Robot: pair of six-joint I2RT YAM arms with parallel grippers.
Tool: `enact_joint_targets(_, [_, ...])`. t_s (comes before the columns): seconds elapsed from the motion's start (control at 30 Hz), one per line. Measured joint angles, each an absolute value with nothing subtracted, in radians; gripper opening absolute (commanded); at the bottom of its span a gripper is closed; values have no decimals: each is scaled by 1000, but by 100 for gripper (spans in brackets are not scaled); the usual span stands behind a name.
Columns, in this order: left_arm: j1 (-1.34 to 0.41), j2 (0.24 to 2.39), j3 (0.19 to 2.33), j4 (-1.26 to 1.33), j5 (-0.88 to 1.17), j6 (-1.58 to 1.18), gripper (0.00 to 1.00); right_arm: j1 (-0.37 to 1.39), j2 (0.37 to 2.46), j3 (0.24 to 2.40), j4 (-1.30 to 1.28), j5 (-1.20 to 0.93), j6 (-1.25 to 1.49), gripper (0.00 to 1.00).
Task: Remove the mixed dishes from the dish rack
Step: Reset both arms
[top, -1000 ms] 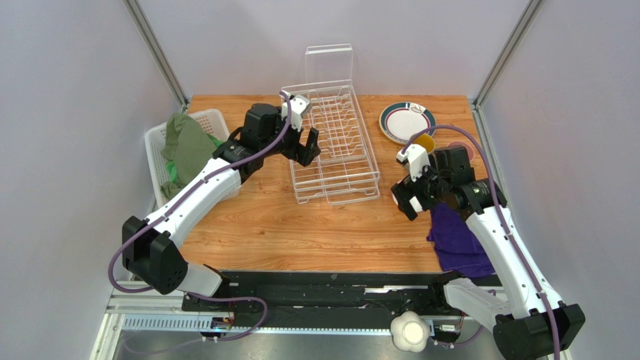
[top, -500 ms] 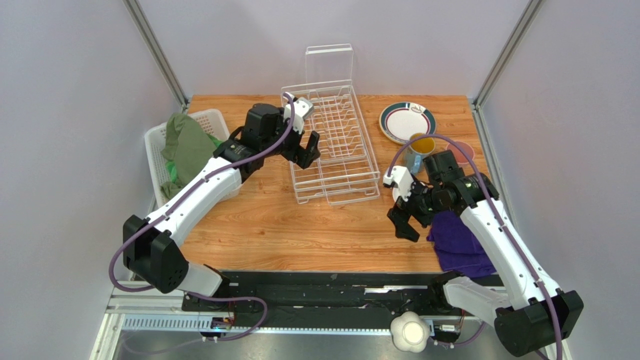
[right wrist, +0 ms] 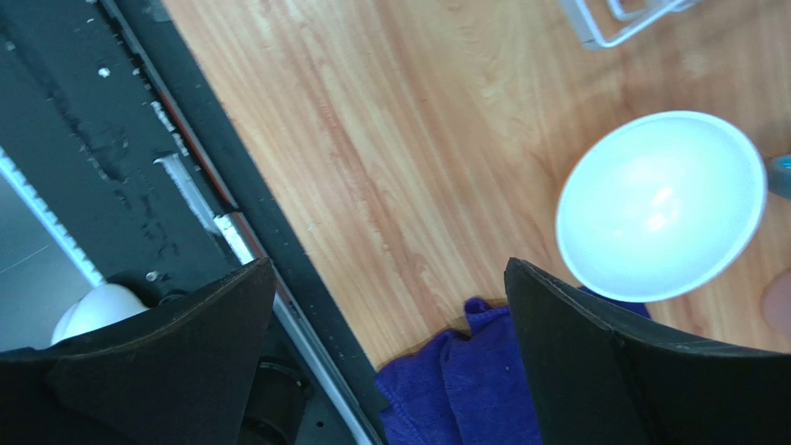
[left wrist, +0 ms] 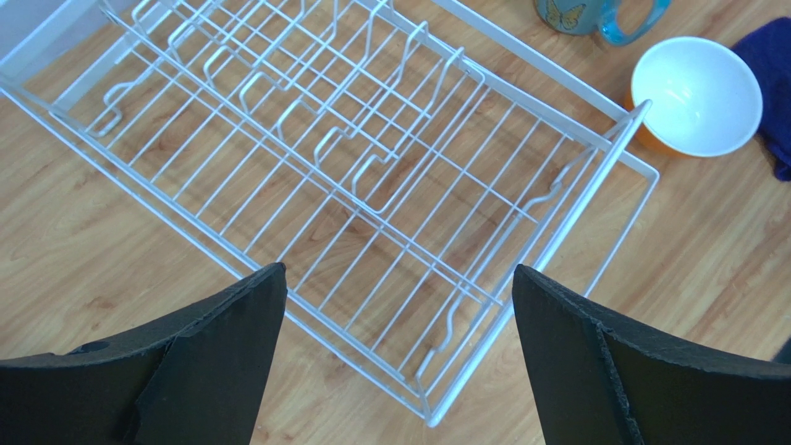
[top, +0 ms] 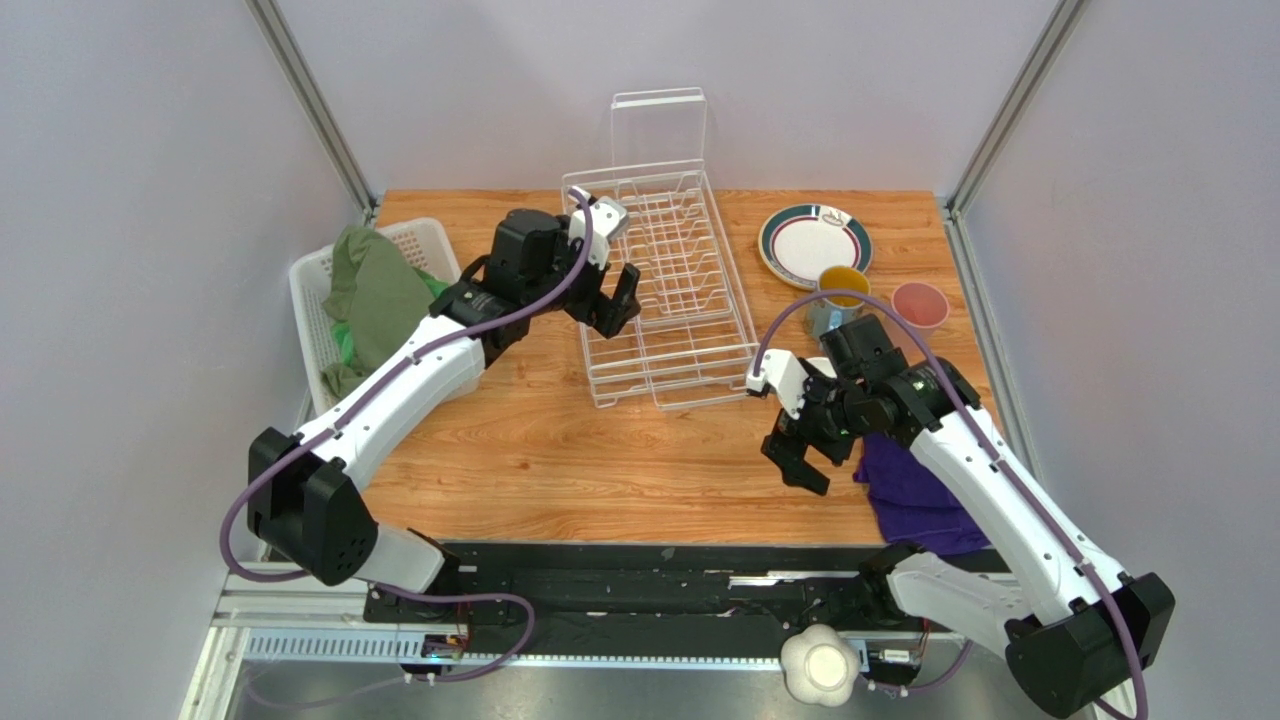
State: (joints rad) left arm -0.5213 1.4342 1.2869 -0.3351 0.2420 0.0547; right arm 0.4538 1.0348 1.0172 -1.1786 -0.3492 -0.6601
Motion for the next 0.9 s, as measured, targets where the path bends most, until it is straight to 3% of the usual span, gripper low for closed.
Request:
enact_joint_targets(0.7, [-513,1296,1037,-57,54,59,99,455,1031,975,-623,15,-402,100])
enact_joint_targets(0.9, [-397,1222,903,79,15,68,99,440,1056,948,-519,81,-330,100])
